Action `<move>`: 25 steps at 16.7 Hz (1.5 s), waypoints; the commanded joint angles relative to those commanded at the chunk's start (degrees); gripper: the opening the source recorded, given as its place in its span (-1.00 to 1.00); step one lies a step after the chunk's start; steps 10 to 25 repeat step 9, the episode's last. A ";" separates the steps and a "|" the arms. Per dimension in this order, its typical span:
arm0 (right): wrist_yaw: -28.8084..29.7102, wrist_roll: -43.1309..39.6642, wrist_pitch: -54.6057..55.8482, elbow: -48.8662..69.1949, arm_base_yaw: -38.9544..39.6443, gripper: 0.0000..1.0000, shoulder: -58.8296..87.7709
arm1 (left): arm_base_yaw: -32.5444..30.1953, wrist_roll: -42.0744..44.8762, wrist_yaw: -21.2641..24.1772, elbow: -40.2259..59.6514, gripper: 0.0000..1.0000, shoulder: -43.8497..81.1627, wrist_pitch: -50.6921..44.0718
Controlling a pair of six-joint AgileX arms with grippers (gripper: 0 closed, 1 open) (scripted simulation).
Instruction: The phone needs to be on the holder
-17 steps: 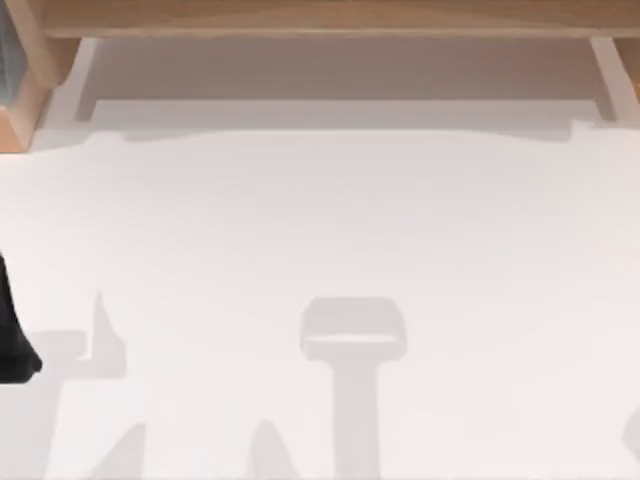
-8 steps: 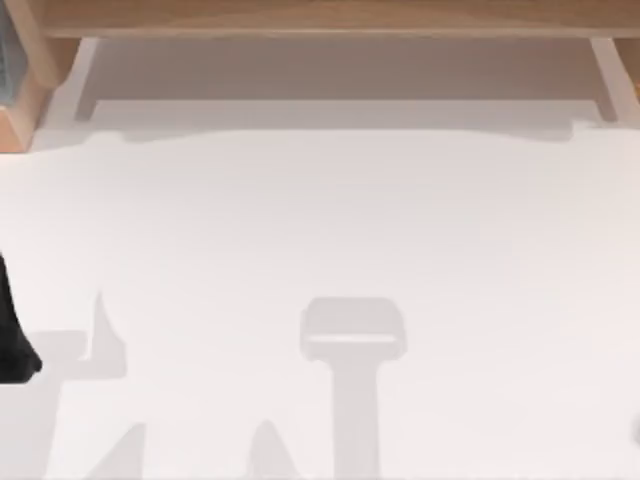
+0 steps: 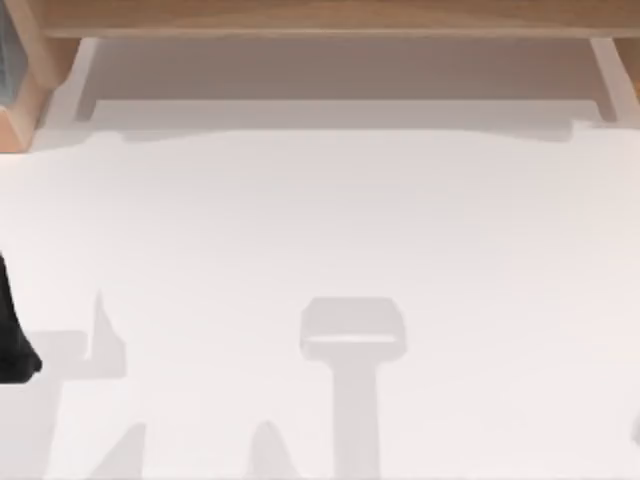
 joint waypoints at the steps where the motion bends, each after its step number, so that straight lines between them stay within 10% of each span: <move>1: 0.00 0.00 0.00 0.00 0.00 0.66 0.00 | 0.00 0.00 0.00 0.00 1.00 0.00 0.00; 4: 0.00 0.00 0.00 0.00 0.00 1.00 0.00 | 0.00 0.00 0.00 0.00 1.00 0.00 0.00; 25: 0.00 0.00 0.00 0.00 0.00 1.00 0.00 | 0.00 0.00 0.00 0.00 1.00 0.00 0.00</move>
